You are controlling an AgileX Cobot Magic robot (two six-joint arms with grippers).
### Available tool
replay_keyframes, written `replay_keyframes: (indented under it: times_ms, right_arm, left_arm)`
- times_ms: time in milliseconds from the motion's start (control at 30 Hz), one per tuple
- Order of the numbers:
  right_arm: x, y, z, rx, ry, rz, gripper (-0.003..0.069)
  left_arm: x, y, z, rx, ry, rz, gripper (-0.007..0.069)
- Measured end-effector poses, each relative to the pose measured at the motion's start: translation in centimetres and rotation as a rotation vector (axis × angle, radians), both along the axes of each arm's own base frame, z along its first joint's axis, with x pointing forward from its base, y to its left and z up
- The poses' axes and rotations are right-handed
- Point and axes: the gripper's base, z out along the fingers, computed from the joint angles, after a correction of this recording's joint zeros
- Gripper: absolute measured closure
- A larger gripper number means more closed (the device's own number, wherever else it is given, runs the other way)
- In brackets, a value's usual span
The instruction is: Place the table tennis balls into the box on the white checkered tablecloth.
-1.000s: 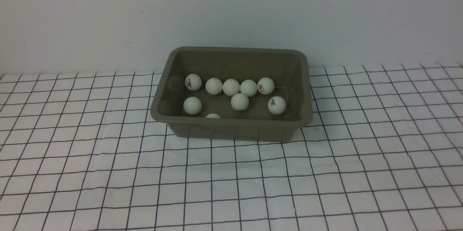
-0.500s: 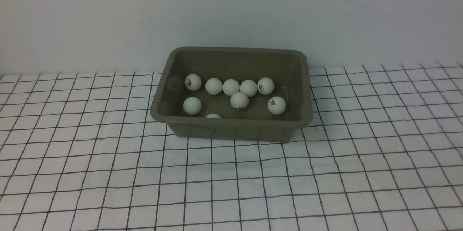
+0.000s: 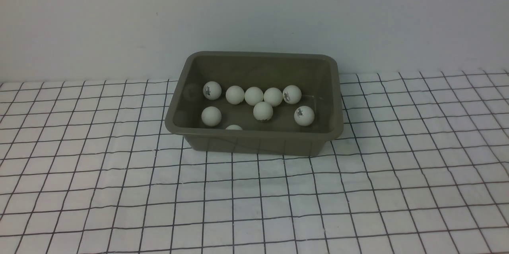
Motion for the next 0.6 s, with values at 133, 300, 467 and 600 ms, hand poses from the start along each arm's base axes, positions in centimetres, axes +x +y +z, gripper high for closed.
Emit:
replay_keyframes:
  times_ms: [133,300,467,600]
  right_arm:
    - [0.0,0.0,0.0,0.0,0.0,0.0,0.0676]
    - [0.0,0.0,0.0,0.0,0.0,0.0,0.0676]
    - [0.0,0.0,0.0,0.0,0.0,0.0,0.0676]
    - [0.0,0.0,0.0,0.0,0.0,0.0,0.0676]
  left_arm:
    - [0.2,0.1,-1.7,-0.049,0.05,0.014,0.0629]
    - [0.3,0.1,-3.5,-0.068,0.104,0.019,0.0629]
    - [0.3,0.0,-3.7,-0.104,0.109,0.023,0.0629]
    - [0.4,-0.1,-3.7,-0.148,0.106,0.023,0.0629]
